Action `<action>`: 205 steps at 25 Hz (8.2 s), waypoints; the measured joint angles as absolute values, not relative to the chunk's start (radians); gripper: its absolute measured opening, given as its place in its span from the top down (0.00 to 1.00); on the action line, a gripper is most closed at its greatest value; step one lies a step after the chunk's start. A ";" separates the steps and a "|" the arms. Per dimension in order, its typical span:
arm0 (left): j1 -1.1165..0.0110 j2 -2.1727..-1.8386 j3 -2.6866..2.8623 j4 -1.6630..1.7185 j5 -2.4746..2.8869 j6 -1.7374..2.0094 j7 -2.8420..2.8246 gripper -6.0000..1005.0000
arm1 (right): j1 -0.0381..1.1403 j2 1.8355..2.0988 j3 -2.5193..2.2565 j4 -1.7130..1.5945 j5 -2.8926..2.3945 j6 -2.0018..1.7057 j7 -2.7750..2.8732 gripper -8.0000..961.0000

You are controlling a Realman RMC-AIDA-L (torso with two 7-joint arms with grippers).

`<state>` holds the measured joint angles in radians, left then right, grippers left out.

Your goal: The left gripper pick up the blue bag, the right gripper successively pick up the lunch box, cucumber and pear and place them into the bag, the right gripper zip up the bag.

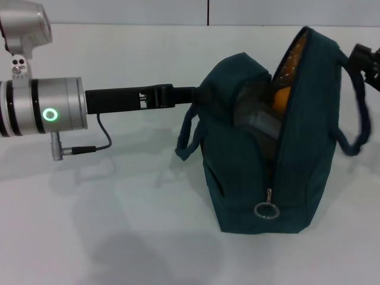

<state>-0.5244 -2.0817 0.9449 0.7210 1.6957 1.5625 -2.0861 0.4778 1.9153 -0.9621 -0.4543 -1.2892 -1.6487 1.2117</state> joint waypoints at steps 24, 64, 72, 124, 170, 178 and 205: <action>-0.521 -2.079 0.945 0.719 1.689 1.514 -2.065 0.92 | 0.483 1.942 -0.833 -0.517 -1.813 -2.032 1.215 0.30; -0.512 -2.082 0.948 0.706 1.685 1.515 -2.062 0.89 | 0.624 2.028 -0.982 -0.362 -1.866 -1.628 1.251 0.54; -0.513 -2.082 0.947 0.706 1.684 1.516 -2.062 0.88 | 0.615 2.026 -0.981 -0.364 -1.866 -1.619 1.249 0.85; -0.363 -2.096 0.933 0.273 1.570 1.572 -1.081 0.45 | 0.606 2.015 -0.978 -0.508 -1.601 -1.790 1.242 0.98; -0.467 -2.106 0.971 0.137 1.562 1.526 -1.036 0.45 | 0.621 2.016 -1.011 -0.466 -1.422 -1.724 1.169 0.98; -0.507 -2.108 0.966 0.047 1.551 1.419 -0.988 0.45 | 0.627 2.020 -1.037 -0.466 -1.414 -1.731 1.163 0.98; -0.514 -2.104 0.967 0.052 1.459 1.355 -0.891 0.81 | 0.605 2.017 -1.024 -0.465 -1.393 -1.738 1.162 0.98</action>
